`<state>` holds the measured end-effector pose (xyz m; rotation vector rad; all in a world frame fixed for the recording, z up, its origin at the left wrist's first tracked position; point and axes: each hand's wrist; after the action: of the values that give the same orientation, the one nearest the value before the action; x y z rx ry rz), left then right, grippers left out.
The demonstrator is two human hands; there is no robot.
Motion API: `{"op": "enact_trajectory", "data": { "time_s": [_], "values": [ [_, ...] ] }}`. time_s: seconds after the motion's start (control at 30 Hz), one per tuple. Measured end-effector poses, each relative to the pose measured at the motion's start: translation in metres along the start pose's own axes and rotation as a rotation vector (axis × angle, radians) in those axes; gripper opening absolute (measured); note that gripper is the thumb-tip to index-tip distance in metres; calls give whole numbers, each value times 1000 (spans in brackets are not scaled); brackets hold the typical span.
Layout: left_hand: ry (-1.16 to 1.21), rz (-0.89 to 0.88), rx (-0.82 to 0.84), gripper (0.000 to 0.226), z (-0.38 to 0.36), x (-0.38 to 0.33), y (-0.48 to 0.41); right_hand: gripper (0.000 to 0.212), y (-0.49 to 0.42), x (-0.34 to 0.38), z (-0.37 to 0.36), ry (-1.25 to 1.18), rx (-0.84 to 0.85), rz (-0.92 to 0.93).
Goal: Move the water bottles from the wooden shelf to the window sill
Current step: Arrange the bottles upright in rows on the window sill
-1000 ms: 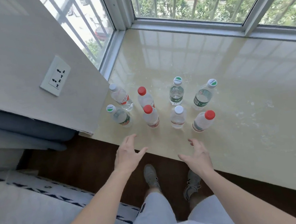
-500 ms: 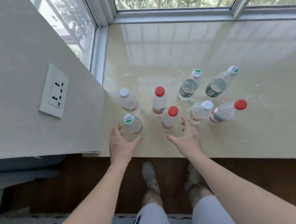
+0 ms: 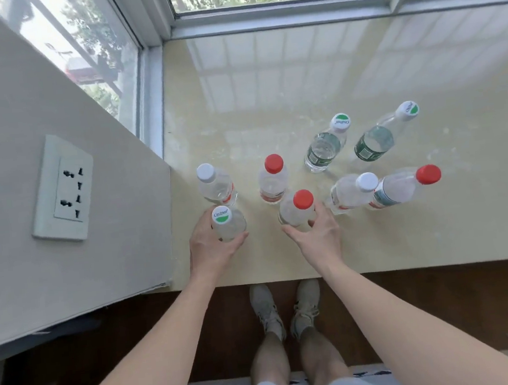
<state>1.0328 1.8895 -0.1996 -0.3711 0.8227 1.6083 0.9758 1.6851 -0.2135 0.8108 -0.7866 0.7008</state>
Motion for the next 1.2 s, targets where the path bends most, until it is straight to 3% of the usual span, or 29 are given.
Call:
{"op": "enact_trajectory", "data": {
  "time_s": [0.37, 1.2],
  "values": [
    [-21, -59, 49, 59, 6, 4, -14, 56, -8, -1, -15, 9, 1, 15],
    [-9, -95, 74, 59, 10, 0, -28, 54, -19, 6, -27, 14, 5, 69]
  ]
}}
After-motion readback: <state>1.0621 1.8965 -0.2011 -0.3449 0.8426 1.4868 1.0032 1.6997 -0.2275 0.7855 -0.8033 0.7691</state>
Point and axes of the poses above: each hand's wrist, its own y-axis away from the middle knuckle, its own z-axis out of the back of the hand, x = y × z, and after that the axes turned 8 degrees about -y, right-handed
